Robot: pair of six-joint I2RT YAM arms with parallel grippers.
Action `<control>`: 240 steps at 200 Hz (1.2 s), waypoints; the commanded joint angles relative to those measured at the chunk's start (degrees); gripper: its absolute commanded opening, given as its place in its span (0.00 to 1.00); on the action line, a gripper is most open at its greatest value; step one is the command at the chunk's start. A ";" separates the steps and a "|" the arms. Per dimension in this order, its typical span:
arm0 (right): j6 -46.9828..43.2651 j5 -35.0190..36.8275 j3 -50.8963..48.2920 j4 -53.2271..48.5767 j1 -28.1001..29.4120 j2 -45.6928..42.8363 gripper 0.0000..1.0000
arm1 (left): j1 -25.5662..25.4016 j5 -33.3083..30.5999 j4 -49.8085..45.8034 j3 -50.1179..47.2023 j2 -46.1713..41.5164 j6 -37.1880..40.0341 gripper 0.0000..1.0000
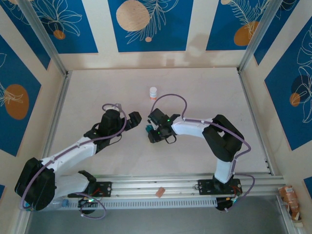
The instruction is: Sort the pills into containers
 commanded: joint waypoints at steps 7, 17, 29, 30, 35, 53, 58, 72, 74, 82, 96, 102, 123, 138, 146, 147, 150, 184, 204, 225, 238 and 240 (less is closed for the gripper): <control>-0.73 3.05 -0.04 -3.04 0.82 1.75 0.58 | 0.47 0.42 0.40 -0.51 -0.98 1.25 1.00; -0.31 3.74 -0.35 -3.53 1.04 1.56 0.63 | 0.43 0.44 0.49 -0.54 -0.95 1.35 1.00; 0.19 4.28 -0.98 -3.94 1.26 0.99 0.65 | 0.44 0.40 0.71 -0.60 -0.89 1.30 1.00; 0.25 4.29 -1.05 -3.97 1.27 0.93 0.65 | 0.46 0.37 0.78 -0.61 -0.89 1.30 1.00; 0.60 4.46 -1.34 -4.06 1.27 0.74 0.65 | 0.50 0.42 0.82 -0.60 -0.82 1.30 1.00; 1.75 5.25 -2.22 -4.61 1.50 0.01 0.66 | 0.52 0.48 1.02 -0.35 -0.53 1.39 1.00; 2.03 5.59 -2.41 -4.91 1.61 -0.07 0.66 | 0.58 0.57 1.02 -0.26 -0.44 1.47 1.00; 2.98 6.76 -2.76 -6.01 1.79 -0.43 0.66 | 0.76 0.83 1.03 0.08 -0.35 1.69 1.00; 3.15 6.94 -2.77 -6.23 1.82 -0.44 0.66 | 0.81 0.85 1.09 0.13 -0.19 1.72 1.00; 3.82 8.07 -2.65 -7.19 1.80 -0.48 0.66 | 0.86 1.10 1.02 0.44 -0.15 1.82 1.00; 4.84 9.97 -2.45 -8.94 1.67 -0.71 0.66 | 1.08 1.46 0.84 0.83 -0.15 2.16 1.00; 5.19 10.45 -2.28 -9.68 1.45 -0.71 0.66 | 1.20 1.56 0.76 1.03 -0.10 2.22 1.00; 6.33 11.70 -1.73 -11.74 0.71 -0.73 0.66 | 1.43 2.08 0.17 1.88 -0.01 2.97 1.00; 6.93 12.44 -1.31 -12.80 -0.06 -0.58 0.66 | 1.45 2.41 -0.50 2.52 -0.01 3.60 1.00; 7.24 12.88 -0.97 -13.36 -0.67 -0.38 0.66 | 1.53 2.59 -0.87 2.84 0.00 3.99 1.00; 7.25 12.90 -0.95 -13.42 -0.75 -0.37 0.66 | 1.57 2.61 -0.94 2.87 0.03 4.05 1.00; 7.41 12.98 -0.79 -13.64 -1.00 -0.33 0.66 | 1.58 2.68 -1.04 2.97 0.02 4.17 1.00; 8.28 12.28 0.33 -13.93 -4.92 -0.27 0.66 | 1.53 3.42 -2.06 3.82 0.18 5.05 1.00; 8.30 11.41 0.93 -13.60 -7.55 -0.17 0.66 | 1.61 4.13 -2.55 4.21 0.64 5.69 1.00; 7.91 9.43 1.96 -12.97 -10.65 0.11 0.66 | 1.60 4.91 -2.85 4.64 1.50 6.22 1.00; 7.65 8.14 2.80 -12.78 -12.62 0.33 0.66 | 1.61 5.48 -3.10 5.07 2.23 6.62 1.00; 7.61 7.86 2.94 -12.85 -12.90 0.34 0.66 | 1.64 5.51 -3.17 5.20 2.37 6.69 1.00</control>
